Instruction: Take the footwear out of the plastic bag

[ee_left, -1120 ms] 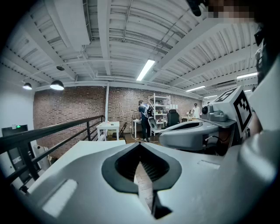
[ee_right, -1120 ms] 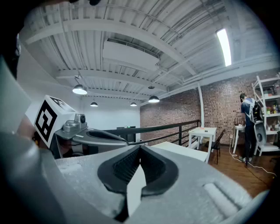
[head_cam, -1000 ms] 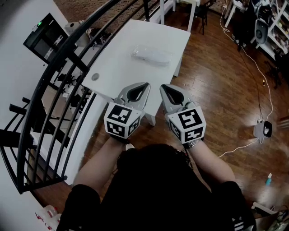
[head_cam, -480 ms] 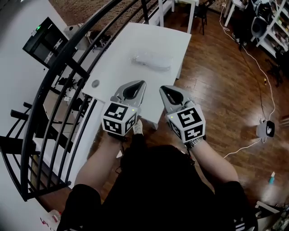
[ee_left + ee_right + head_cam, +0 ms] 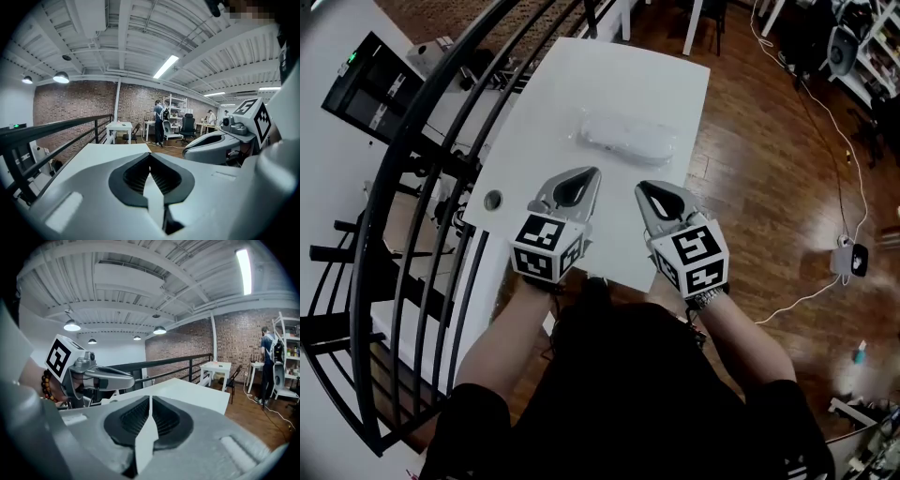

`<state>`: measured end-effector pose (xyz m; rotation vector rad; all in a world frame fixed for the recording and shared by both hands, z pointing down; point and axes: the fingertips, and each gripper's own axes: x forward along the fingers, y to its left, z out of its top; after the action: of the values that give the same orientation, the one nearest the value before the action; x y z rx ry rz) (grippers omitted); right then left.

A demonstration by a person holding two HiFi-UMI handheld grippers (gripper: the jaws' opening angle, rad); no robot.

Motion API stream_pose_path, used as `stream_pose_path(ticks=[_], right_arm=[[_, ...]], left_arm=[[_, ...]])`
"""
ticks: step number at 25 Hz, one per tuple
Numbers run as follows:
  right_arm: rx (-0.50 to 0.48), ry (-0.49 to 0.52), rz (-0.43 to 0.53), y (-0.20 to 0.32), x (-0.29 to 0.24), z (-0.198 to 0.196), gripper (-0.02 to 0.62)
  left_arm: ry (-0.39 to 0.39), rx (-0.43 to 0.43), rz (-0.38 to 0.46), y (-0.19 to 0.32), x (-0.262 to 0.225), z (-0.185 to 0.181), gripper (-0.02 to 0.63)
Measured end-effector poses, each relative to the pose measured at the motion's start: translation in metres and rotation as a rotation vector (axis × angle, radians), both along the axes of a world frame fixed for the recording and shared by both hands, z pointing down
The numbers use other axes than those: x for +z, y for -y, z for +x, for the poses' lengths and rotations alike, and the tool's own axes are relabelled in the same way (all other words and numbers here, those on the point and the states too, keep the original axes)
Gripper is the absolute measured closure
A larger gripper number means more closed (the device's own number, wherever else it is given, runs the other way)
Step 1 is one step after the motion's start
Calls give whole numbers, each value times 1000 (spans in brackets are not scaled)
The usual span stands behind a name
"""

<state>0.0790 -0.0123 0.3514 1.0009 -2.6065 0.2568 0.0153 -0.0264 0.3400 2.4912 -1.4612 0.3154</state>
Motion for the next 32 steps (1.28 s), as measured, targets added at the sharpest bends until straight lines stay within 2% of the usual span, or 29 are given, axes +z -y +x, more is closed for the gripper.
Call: stream_pose_path(ticks=[11,16,21,25,32], right_arm=[[39,-130,-173,90,69,-63,531],[59,-184,-247,126,103,-79,508],[58,-247,-280,159,130,-97,485],[48,-299,-297,169,151,-111,461],[35,-390,-320,166,184,-121,456]], left_arm=[[-42,44,-172,88,70,-68,584],[-59,67,-265,116,102,-84,551],[-71,63,-317,144,122,-99,531],[-81,61,-344,151,136,-110,518],[-88,78,-388,148,161,-119,500]])
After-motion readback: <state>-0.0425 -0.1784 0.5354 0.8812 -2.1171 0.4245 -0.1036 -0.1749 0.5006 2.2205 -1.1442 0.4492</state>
